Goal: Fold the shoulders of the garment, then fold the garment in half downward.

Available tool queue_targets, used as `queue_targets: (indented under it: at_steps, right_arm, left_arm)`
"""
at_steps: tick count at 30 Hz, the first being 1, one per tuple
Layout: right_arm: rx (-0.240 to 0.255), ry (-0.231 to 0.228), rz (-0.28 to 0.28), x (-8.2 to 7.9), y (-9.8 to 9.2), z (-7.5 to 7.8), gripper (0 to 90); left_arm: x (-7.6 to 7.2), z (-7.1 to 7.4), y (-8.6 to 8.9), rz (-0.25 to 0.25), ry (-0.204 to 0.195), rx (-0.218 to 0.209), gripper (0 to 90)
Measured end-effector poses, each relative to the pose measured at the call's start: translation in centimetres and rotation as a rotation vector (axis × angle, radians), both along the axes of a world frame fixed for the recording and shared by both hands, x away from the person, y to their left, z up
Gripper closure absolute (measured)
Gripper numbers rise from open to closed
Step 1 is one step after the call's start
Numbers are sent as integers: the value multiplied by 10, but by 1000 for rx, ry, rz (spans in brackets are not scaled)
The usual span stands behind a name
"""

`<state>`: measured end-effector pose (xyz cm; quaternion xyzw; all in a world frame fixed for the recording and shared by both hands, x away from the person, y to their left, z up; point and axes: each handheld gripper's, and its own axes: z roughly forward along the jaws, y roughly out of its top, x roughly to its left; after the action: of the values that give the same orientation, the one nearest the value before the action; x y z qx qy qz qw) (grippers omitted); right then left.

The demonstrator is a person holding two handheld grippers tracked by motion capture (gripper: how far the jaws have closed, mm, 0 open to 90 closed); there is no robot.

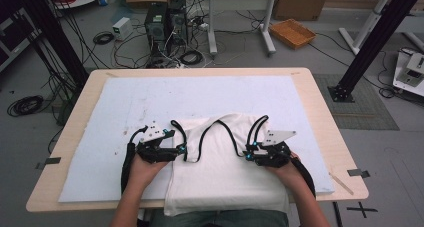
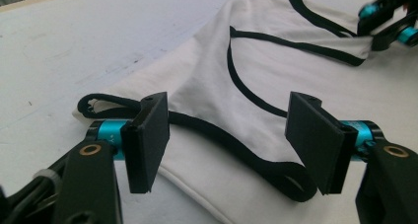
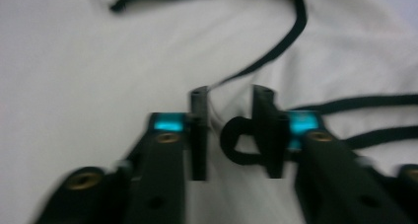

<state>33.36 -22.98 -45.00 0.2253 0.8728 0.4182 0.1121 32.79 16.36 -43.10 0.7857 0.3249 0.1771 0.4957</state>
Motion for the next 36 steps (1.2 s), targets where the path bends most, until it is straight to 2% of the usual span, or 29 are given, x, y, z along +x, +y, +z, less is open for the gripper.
queue_targets:
  at_steps: [2, 4, 6, 8, 9, 10, 11, 13, 16, 20, 24, 26, 32, 36]
  right_arm:
    - [-9, 4, 8, -2, -1, 1, 859]
    - [4, 13, 9, -5, -4, 3, 863]
    - [55, -7, 0, -17, -18, 8, 864]
    - [68, -2, -6, -20, -23, 7, 863]
    - [66, -3, -35, -24, -30, 5, 787]
    - [66, -3, -35, -24, -30, 5, 787]
    - [106, -3, -67, -23, -35, 5, 528]
    - [162, -28, -111, -22, -39, 9, 408]
    - [227, -71, -168, -19, -46, 15, 297]
    - [273, -78, -213, -15, -51, 19, 256]
    - [275, -71, -217, -15, -54, 18, 246]
    - [277, -61, -213, -14, -54, 17, 245]
    - [280, -70, -216, -10, -57, 19, 237]
    - [290, -77, -233, -5, -60, 21, 232]
  left_arm:
    - [0, 0, 2, 4, 3, -8, 330]
    - [0, 1, 3, 9, 0, -14, 330]
    - [1, 1, 6, 16, 2, -29, 330]
    - [2, 2, 8, 20, 2, -28, 330]
    - [3, 2, 10, 26, 13, -39, 327]
    - [3, 2, 10, 26, 13, -39, 318]
    - [5, 2, 11, 31, 20, -49, 314]
    - [6, 1, 11, 36, 24, -60, 306]
    - [7, 1, 11, 33, 36, -57, 293]
    - [9, 0, 8, 25, 44, -50, 285]
    - [9, 0, 7, 24, 45, -42, 285]
    - [10, -1, 7, 40, 48, -28, 285]
    - [19, -3, 10, 63, 66, -32, 284]
    - [27, -2, 10, 76, 75, -15, 284]
